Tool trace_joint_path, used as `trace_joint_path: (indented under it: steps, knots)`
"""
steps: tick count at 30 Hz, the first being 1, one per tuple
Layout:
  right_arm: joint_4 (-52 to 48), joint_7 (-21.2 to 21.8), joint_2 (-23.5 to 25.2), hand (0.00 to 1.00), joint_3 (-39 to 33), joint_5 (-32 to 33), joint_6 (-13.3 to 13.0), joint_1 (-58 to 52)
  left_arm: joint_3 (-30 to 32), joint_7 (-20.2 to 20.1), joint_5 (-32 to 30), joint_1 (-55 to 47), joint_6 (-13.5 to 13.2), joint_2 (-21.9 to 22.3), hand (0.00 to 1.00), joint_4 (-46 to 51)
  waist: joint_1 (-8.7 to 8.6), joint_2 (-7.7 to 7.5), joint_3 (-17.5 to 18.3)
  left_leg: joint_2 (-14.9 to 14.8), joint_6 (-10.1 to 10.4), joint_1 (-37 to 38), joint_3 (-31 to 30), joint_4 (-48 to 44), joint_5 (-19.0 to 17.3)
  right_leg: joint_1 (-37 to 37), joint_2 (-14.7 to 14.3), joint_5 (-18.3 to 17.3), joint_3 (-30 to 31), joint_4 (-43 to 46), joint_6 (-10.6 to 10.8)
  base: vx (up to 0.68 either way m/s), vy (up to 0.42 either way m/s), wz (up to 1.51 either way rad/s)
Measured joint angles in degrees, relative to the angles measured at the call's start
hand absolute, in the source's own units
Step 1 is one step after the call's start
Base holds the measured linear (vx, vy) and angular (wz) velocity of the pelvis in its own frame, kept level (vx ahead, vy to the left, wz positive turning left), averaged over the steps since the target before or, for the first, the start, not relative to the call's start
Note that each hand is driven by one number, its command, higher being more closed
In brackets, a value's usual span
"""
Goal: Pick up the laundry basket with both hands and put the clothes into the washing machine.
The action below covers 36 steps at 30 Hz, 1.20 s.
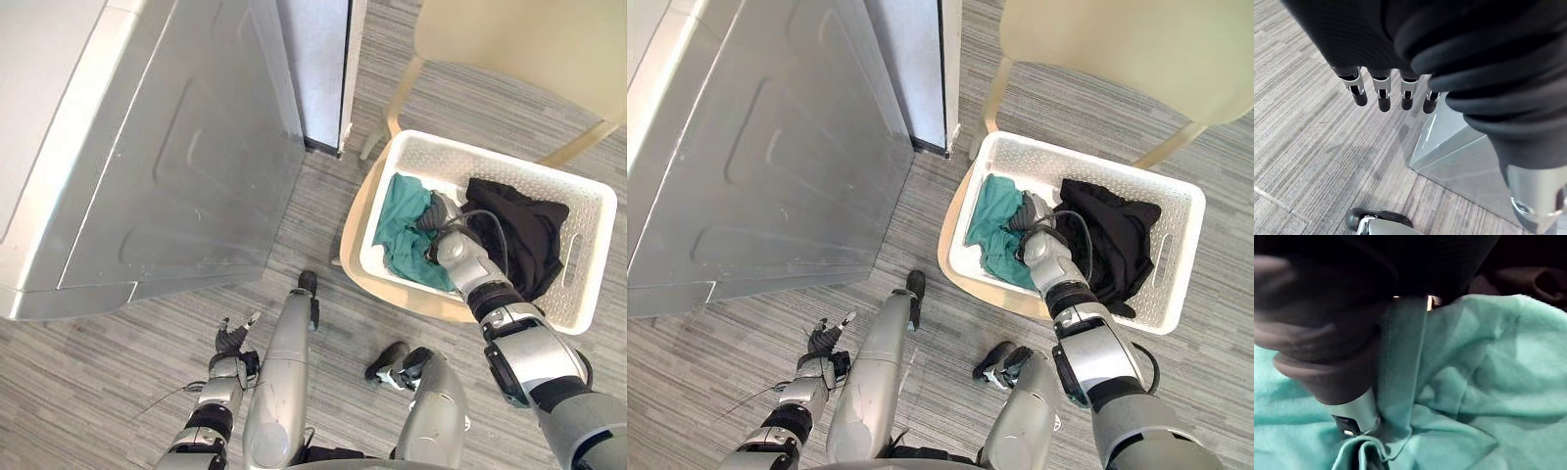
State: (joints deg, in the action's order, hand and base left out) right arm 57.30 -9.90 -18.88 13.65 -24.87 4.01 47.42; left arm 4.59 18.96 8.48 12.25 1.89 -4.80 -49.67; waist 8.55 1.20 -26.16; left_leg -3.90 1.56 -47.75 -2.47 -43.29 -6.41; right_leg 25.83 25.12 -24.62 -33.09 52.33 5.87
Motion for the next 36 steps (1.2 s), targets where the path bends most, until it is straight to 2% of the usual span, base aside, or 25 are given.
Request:
trace_joint_path:
  steps: [2, 4, 9, 13, 16, 19, 21, 23, 28, 31, 36]
  knots:
    - [1.3, 0.0, 0.8, 1.00, -1.4, 0.2, 0.4, -0.8, 0.0, 0.0, 0.0, -0.7, -0.1, 0.0, 0.00, 1.2, 0.35, -0.72, 0.2, 0.2, 0.3, 1.8, -0.1, 1.7, 0.6, -1.7, -0.2, 0.1, -0.6, -1.3, -0.1, 0.02, -0.059, 0.16]
    - [1.7, 0.0, 1.4, 1.00, -2.4, 1.4, 0.5, -1.7, 0.0, -0.1, 0.0, -1.7, -0.1, 0.0, 0.00, 2.4, 0.38, -0.83, 0.2, 0.2, 0.6, 3.5, -0.1, 3.0, 0.9, -3.3, -0.5, 0.4, -1.0, -2.5, -0.2, 0.03, -0.060, 0.04]
    - [1.3, -0.1, 2.1, 1.00, -9.5, 12.7, 1.7, -5.8, 0.1, -0.4, 0.0, -3.4, -0.6, -0.6, 0.00, 2.4, 0.06, -0.92, 0.2, -0.5, 0.9, 7.9, 0.8, 8.7, 3.0, -6.4, -2.3, 2.9, -1.4, -8.1, -0.3, 0.05, -0.031, -0.07]
    - [-8.8, -2.4, 2.2, 1.00, -17.3, 20.1, 2.6, -10.2, 0.7, -2.7, 3.5, -5.5, -0.7, -1.0, 0.00, 2.4, -0.28, -1.26, 0.1, -1.0, 1.1, 14.4, 1.6, 14.8, 5.3, -11.3, -3.6, 4.9, -1.7, -13.5, -0.2, 0.04, -0.047, -0.07]
    - [-18.1, -4.1, 2.6, 1.00, -21.5, 23.3, 2.5, -13.7, 0.6, -4.1, 8.7, -8.1, -1.2, -0.5, 0.00, 5.0, -0.82, -1.45, 0.2, -0.9, 1.9, 20.1, 1.4, 23.4, 9.4, -15.4, -5.2, 6.8, -3.4, -18.7, -0.5, 0.01, -0.075, 0.12]
    - [-26.6, -5.2, 3.2, 1.00, -24.2, 24.6, 2.2, -17.3, -0.1, -5.4, 9.4, -10.9, -1.2, 0.5, 0.00, 8.5, -1.49, -1.76, 0.8, -0.8, 2.7, 24.6, 1.2, 31.5, 13.5, -17.7, -6.2, 7.8, -4.9, -21.9, -0.5, -0.01, -0.072, 0.16]
    - [-32.5, -5.7, 5.3, 1.00, -25.8, 24.5, 1.3, -21.8, -0.7, -6.5, 9.3, -14.4, -1.1, 1.2, 0.00, 11.4, -1.53, -2.86, 4.1, -1.0, 3.2, 28.2, 1.4, 37.9, 16.1, -19.0, -7.1, 8.3, -5.1, -24.1, -0.6, 0.05, -0.100, 0.00]
    - [-34.5, -5.9, 5.9, 1.00, -26.3, 24.5, 1.2, -23.6, -1.9, -6.6, 9.1, -15.7, -1.1, 1.2, 0.00, 13.1, -1.60, -3.20, 5.6, -1.0, 3.2, 29.7, 1.6, 39.4, 16.4, -20.2, -7.4, 8.5, -5.1, -25.2, -0.3, 0.07, -0.064, -0.02]
    - [-42.0, -6.0, 7.5, 1.00, -27.5, 24.5, 0.8, -28.3, -4.5, -7.8, 6.4, -18.7, -1.1, 1.9, 0.00, 23.1, -2.01, -3.12, 11.1, -1.2, 3.2, 34.4, 2.9, 42.1, 16.4, -25.1, -9.7, 11.5, -4.3, -32.6, 0.7, 0.08, -0.032, -0.13]
    - [-46.2, -4.8, 8.4, 1.00, -27.6, 24.8, -0.6, -29.4, -4.4, -8.0, 5.0, -19.7, -1.1, 1.9, 0.00, 28.3, -3.34, -2.89, 13.6, -1.5, 3.2, 36.9, 3.9, 44.1, 16.4, -27.8, -11.2, 14.0, -3.6, -37.7, 1.1, 0.04, -0.006, -0.24]
    - [-53.7, -3.4, 8.8, 1.00, -27.7, 26.8, -2.7, -29.4, -4.2, -8.7, 4.3, -20.1, -1.2, 2.9, 0.00, 36.3, -4.59, -2.21, 15.3, -1.6, 3.1, 41.0, 6.5, 46.0, 16.4, -30.8, -12.6, 17.5, -1.0, -43.7, 1.6, 0.00, 0.003, -0.32]
